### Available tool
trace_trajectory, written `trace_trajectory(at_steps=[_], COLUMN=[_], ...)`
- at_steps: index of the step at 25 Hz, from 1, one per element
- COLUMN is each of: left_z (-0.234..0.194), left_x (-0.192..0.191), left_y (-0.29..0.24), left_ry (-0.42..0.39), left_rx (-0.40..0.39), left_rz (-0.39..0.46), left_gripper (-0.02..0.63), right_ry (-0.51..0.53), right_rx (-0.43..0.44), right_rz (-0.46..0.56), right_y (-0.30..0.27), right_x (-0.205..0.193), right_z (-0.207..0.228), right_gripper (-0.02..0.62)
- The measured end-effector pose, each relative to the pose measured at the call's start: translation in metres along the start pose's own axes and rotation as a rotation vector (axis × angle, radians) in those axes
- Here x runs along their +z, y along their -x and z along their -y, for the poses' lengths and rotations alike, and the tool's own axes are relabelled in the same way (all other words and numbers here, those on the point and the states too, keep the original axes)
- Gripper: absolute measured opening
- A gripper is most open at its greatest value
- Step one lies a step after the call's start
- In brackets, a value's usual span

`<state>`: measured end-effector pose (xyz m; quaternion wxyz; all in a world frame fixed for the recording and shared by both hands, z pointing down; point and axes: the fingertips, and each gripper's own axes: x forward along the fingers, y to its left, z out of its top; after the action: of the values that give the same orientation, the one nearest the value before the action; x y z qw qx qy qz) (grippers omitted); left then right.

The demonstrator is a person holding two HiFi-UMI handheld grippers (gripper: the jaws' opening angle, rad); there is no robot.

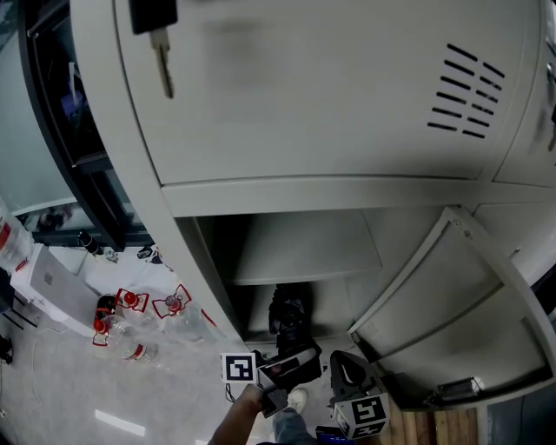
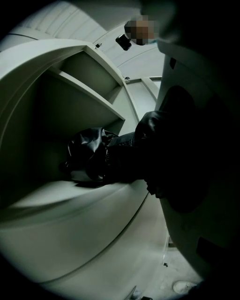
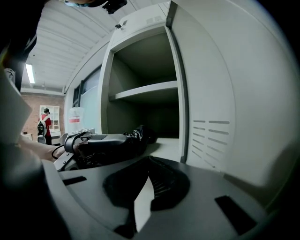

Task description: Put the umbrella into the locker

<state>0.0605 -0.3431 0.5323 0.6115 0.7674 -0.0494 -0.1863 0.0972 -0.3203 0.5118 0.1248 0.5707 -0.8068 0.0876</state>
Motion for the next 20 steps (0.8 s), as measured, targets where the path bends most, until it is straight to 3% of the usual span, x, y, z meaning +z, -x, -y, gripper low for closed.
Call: trace_trajectory(at_steps=[7, 11, 20], left_z=[-0.007, -0.001, -0.003], left_x=[0.002, 0.003, 0.003], left_y=[0.001, 0.000, 0.010], left_ry=[0.007, 0.043, 0.042], left_rx=[0.025, -0.013, 0.021], left_rz=[-0.010, 0.013, 0.046], left_gripper=[0.322, 0.333, 0.353], right_ry=[-0.005, -0.004, 0.003], right_rx=[0.003, 0.005, 0.000], right_rz=[0.000, 0.001, 0.024], right_y=[0.005, 0.008, 0.016], right_x=[-0.002, -0.004, 0.005], right_z=[-0.003, -0.006, -0.012], right_gripper=[0.002, 0.002, 0.002])
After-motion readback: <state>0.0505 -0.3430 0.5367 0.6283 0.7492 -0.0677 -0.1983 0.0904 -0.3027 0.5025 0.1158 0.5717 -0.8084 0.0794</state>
